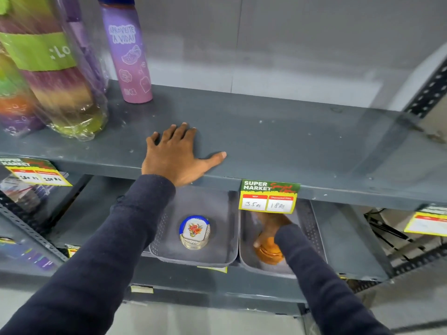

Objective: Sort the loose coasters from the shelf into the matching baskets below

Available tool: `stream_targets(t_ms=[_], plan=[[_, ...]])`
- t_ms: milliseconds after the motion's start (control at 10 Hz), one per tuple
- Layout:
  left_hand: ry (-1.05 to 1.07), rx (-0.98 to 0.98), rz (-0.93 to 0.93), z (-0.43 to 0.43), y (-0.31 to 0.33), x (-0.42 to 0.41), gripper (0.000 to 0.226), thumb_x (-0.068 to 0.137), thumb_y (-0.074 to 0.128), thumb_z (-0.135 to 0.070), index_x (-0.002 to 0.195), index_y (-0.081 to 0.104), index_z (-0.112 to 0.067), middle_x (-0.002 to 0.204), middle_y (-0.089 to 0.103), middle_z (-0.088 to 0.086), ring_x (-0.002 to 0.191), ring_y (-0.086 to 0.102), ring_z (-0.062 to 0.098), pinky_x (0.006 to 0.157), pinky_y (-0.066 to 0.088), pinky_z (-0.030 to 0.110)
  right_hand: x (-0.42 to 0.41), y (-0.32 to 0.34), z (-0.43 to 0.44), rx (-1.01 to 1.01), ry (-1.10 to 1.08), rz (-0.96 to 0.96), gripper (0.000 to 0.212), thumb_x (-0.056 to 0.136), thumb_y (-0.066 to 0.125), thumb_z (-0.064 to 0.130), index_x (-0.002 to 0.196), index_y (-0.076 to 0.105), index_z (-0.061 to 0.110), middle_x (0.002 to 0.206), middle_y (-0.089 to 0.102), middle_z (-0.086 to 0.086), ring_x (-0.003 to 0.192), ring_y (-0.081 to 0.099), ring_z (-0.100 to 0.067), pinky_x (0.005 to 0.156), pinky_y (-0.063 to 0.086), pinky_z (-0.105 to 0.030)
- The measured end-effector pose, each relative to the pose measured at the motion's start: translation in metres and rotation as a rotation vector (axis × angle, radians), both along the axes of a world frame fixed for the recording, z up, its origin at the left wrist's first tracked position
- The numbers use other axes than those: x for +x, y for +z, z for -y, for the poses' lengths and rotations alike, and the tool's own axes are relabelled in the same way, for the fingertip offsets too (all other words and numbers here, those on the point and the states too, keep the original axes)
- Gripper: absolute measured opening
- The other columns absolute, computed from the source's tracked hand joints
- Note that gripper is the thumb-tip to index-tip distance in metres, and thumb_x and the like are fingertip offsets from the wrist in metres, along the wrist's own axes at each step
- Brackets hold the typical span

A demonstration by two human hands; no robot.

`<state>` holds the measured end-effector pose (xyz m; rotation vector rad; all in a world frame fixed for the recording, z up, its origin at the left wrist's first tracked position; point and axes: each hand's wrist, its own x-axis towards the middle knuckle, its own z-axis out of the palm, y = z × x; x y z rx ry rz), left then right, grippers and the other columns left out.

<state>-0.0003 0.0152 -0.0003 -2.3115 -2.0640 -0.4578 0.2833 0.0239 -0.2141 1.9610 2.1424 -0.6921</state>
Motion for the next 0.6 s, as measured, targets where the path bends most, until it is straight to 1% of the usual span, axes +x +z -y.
stream_targets(t_ms=[100,200,300,400,500,600], plan=[[0.001,0.012,-0.011,0.001,0.000,0.000,0.108,0.072,0.027,-0.096,0.152,0.037,-0.024,0.166,0.029,0.000,0.154,0.021,0.022,0.121,0.015,0.051,0.033,0.005,0.021,-0.218,-0.043,0.150,0.099,0.074,0.075,0.048,0.155,0.017,0.044,0.168,0.015,-0.005,0.149,0.027,-0.039,0.121,0.029,-0.049],[-0.005,0.011,-0.011,0.002,0.002,-0.001,0.106,0.074,0.028,-0.096,0.152,0.037,-0.024,0.166,0.029,0.000,0.154,0.021,0.023,0.121,0.016,0.052,0.034,-0.008,0.032,-0.223,0.007,0.145,0.088,0.083,0.077,0.029,0.153,0.023,0.036,0.164,0.020,-0.004,0.143,0.037,-0.039,0.115,0.038,-0.047],[-0.014,0.000,-0.015,0.005,0.002,0.001,0.105,0.075,0.029,-0.094,0.153,0.037,-0.024,0.166,0.029,0.001,0.154,0.021,0.023,0.121,0.016,0.052,0.031,-0.021,0.039,-0.126,0.004,0.188,0.077,0.086,0.073,0.027,0.149,0.029,0.037,0.158,0.022,-0.003,0.137,0.040,-0.042,0.110,0.040,-0.047],[-0.007,-0.007,0.001,0.006,0.006,0.002,0.104,0.076,0.031,-0.093,0.153,0.037,-0.023,0.167,0.028,0.000,0.154,0.020,0.022,0.121,0.015,0.052,0.025,-0.016,0.043,-0.103,0.026,0.248,0.077,0.087,0.071,0.029,0.150,0.027,0.037,0.161,0.019,-0.005,0.140,0.036,-0.041,0.113,0.037,-0.048],[0.004,-0.037,0.004,0.009,0.010,0.005,0.102,0.078,0.031,-0.091,0.154,0.036,-0.023,0.167,0.027,0.000,0.155,0.018,0.022,0.122,0.013,0.051,0.017,-0.005,0.053,-0.089,-0.009,0.296,0.096,0.089,0.071,0.026,0.156,0.003,0.042,0.169,-0.003,-0.003,0.153,0.015,-0.038,0.122,0.022,-0.055],[-0.008,-0.045,0.010,0.010,0.006,0.002,0.100,0.080,0.030,-0.089,0.154,0.037,-0.022,0.167,0.027,0.001,0.155,0.018,0.022,0.122,0.012,0.050,0.014,0.002,0.062,-0.069,0.002,0.303,0.120,0.082,0.080,0.019,0.155,-0.013,0.041,0.169,-0.013,-0.004,0.156,0.006,-0.037,0.124,0.017,-0.055]])
